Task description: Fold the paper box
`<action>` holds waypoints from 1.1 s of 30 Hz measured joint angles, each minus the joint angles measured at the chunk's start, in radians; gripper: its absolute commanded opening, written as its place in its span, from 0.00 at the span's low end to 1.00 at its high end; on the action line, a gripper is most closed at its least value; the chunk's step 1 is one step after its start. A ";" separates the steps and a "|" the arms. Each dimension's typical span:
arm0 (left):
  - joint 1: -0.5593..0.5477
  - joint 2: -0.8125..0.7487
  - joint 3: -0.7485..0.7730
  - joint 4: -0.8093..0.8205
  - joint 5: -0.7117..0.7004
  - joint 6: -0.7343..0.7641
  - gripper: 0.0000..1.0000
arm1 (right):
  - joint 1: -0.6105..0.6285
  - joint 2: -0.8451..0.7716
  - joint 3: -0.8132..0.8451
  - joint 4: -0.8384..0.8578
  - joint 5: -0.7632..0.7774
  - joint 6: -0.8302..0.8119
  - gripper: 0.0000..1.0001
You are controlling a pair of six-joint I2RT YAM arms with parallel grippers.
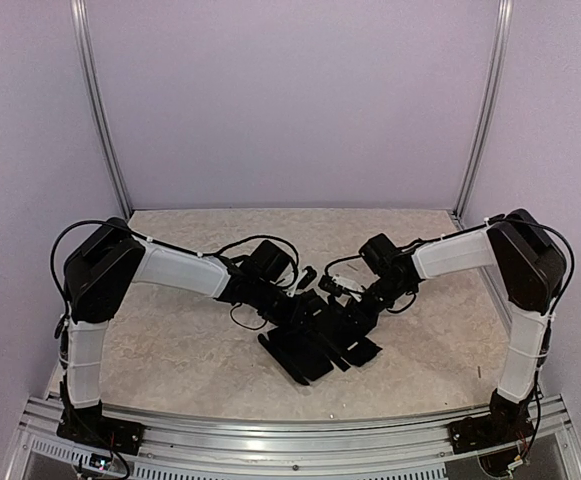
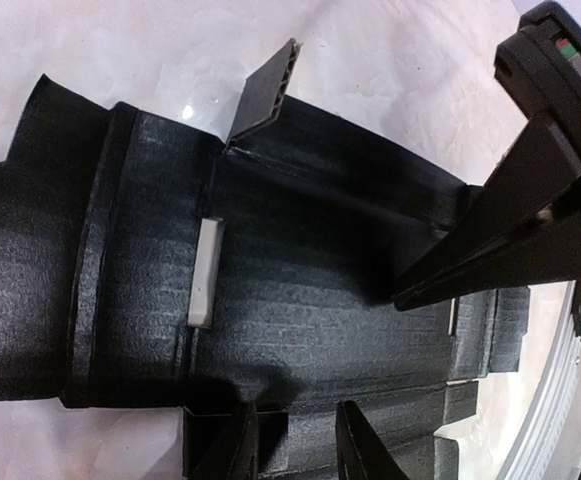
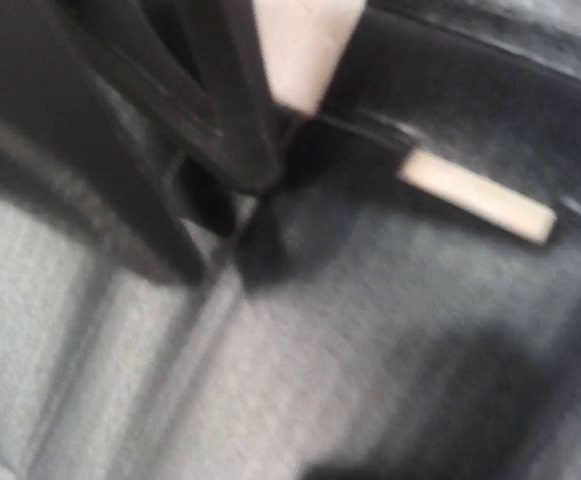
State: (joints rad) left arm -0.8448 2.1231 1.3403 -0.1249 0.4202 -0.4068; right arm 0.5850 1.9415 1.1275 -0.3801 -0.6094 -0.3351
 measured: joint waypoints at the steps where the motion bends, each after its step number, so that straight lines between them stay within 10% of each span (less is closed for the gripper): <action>1: -0.003 0.000 0.002 -0.004 -0.011 0.003 0.24 | 0.000 -0.006 0.001 -0.005 0.008 -0.009 0.00; 17: -0.029 -0.041 -0.073 0.055 -0.126 0.048 0.12 | 0.072 -0.632 -0.068 -0.137 0.121 -0.270 0.08; 33: -0.025 -0.055 -0.113 0.100 -0.150 0.085 0.06 | 0.379 -0.530 -0.414 0.046 0.486 -0.576 0.37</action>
State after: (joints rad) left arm -0.8700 2.0682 1.2278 -0.0254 0.2707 -0.3214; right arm 0.9642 1.4113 0.7139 -0.3344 -0.1238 -0.9115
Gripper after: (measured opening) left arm 0.070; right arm 0.356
